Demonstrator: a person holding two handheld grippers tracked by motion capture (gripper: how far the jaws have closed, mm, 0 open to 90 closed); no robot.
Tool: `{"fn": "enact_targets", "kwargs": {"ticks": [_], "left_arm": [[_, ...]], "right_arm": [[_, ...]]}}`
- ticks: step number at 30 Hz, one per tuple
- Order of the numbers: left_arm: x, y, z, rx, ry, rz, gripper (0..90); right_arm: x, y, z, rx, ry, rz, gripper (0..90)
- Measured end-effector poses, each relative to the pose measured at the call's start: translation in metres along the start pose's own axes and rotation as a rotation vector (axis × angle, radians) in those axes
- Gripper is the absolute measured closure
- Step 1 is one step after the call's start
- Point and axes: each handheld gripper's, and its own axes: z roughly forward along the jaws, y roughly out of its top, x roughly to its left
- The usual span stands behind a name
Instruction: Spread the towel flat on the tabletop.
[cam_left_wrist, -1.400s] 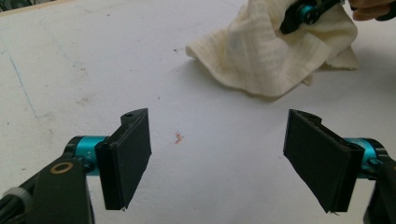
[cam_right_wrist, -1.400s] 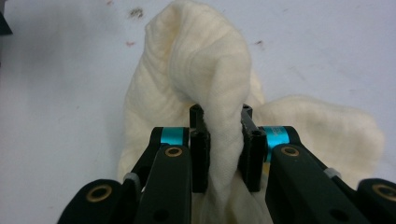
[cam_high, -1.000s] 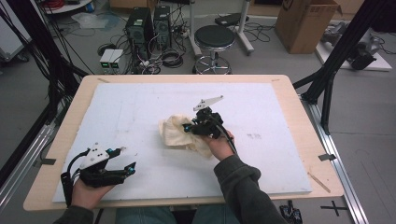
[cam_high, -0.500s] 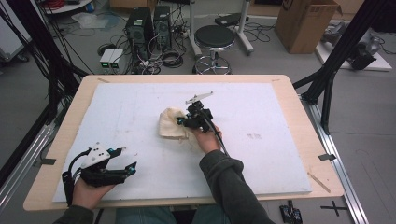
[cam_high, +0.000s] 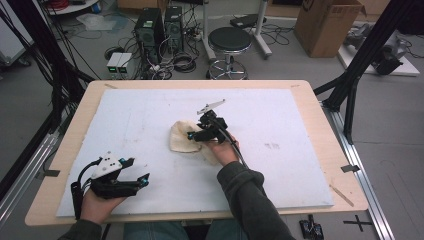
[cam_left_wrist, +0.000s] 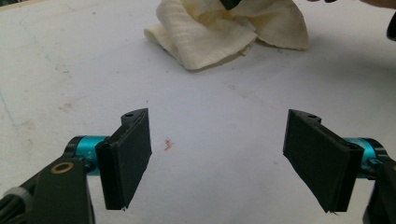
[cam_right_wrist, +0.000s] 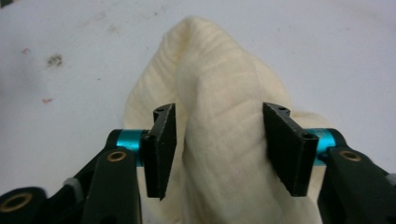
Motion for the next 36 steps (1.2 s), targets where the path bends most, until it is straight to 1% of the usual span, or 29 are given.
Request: {"fn": "enact_targets", "kwargs": {"ticks": [1, 3, 4, 6, 7, 10, 12, 14, 15, 16, 17, 18, 21, 22, 24, 26, 27, 28, 30, 31, 32, 33, 34, 35, 36], "left_arm": [[-0.001, 0.001, 0.001, 0.001, -0.003, 0.001, 23.8], [-0.003, 0.003, 0.004, 0.001, -0.006, 0.002, 23.8], [-0.003, 0.005, 0.006, 0.002, -0.011, 0.005, 23.8], [-0.006, 0.007, 0.009, -0.005, -0.014, 0.010, 24.3], [-0.007, 0.009, 0.011, -0.006, -0.018, 0.010, 24.3], [-0.011, 0.013, 0.017, -0.007, -0.034, 0.014, 24.6], [-0.013, 0.015, 0.020, -0.002, -0.042, 0.020, 24.7], [-0.015, 0.018, 0.023, -0.002, -0.056, 0.022, 25.1], [-0.016, 0.020, 0.025, -0.005, -0.059, 0.024, 25.5], [-0.017, 0.022, 0.027, -0.008, -0.062, 0.024, 25.8], [-0.018, 0.024, 0.029, -0.009, -0.066, 0.023, 26.2], [-0.019, 0.025, 0.032, -0.012, -0.067, 0.024, 26.2], [-0.021, 0.031, 0.041, -0.011, -0.075, 0.033, 28.8], [-0.022, 0.033, 0.044, -0.008, -0.077, 0.037, 30.0], [-0.023, 0.036, 0.050, -0.008, -0.088, 0.027, 33.3], [-0.023, 0.040, 0.056, -0.005, -0.093, 0.017, 39.7], [-0.023, 0.042, 0.060, -0.006, -0.096, 0.010, 39.7], [-0.023, 0.044, 0.063, -0.009, -0.104, 0.003, 42.4], [-0.023, 0.046, 0.072, -0.010, -0.100, -0.007, 47.2], [-0.023, 0.048, 0.077, -0.004, -0.103, -0.011, 48.3], [-0.023, 0.049, 0.082, 0.006, -0.102, -0.013, 48.1], [-0.023, 0.051, 0.087, 0.023, -0.100, -0.004, 47.9], [-0.023, 0.052, 0.093, 0.031, -0.099, -0.006, 47.9], [-0.023, 0.054, 0.098, 0.041, -0.106, -0.012, 48.7], [-0.023, 0.055, 0.103, 0.054, -0.108, -0.010, 48.7]], "right_arm": [[0.001, 0.000, -0.004, -0.009, 0.003, -0.009, 43.7], [0.002, 0.000, -0.013, -0.024, -0.007, -0.028, 42.9], [0.003, -0.001, -0.022, -0.043, -0.006, -0.039, 43.0], [0.004, -0.004, -0.032, -0.063, -0.006, -0.053, 44.7], [0.004, -0.004, -0.032, -0.063, -0.006, -0.053, 44.7], [0.003, -0.011, -0.046, -0.080, -0.017, -0.060, 45.3], [0.001, -0.016, -0.054, -0.090, -0.015, -0.062, 46.1], [0.000, -0.019, -0.062, -0.088, -0.014, -0.061, 47.1], [0.000, -0.020, -0.066, -0.094, -0.007, -0.065, 48.1], [0.002, -0.024, -0.074, -0.111, -0.013, -0.079, 49.7], [0.003, -0.026, -0.078, -0.122, -0.004, -0.088, 51.1], [0.003, -0.026, -0.078, -0.122, -0.004, -0.088, 51.1], [0.006, -0.035, -0.085, -0.118, 0.004, -0.102, 53.1], [0.006, -0.039, -0.086, -0.123, 0.015, -0.106, 54.2], [0.008, -0.045, -0.088, -0.118, 0.022, -0.110, 55.8], [0.011, -0.055, -0.089, -0.112, 0.042, -0.116, 57.7], [0.011, -0.055, -0.089, -0.112, 0.042, -0.116, 57.7], [0.012, -0.059, -0.088, -0.102, 0.046, -0.115, 58.5], [0.013, -0.066, -0.087, -0.102, 0.058, -0.117, 59.3], [0.014, -0.073, -0.084, -0.097, 0.064, -0.120, 60.3], [0.014, -0.076, -0.081, -0.092, 0.073, -0.121, 60.5], [0.014, -0.079, -0.079, -0.090, 0.074, -0.121, 60.6], [0.014, -0.079, -0.079, -0.090, 0.074, -0.121, 60.6], [0.012, -0.085, -0.074, -0.079, 0.082, -0.113, 61.2], [0.012, -0.085, -0.074, -0.079, 0.082, -0.113, 61.2]]}}
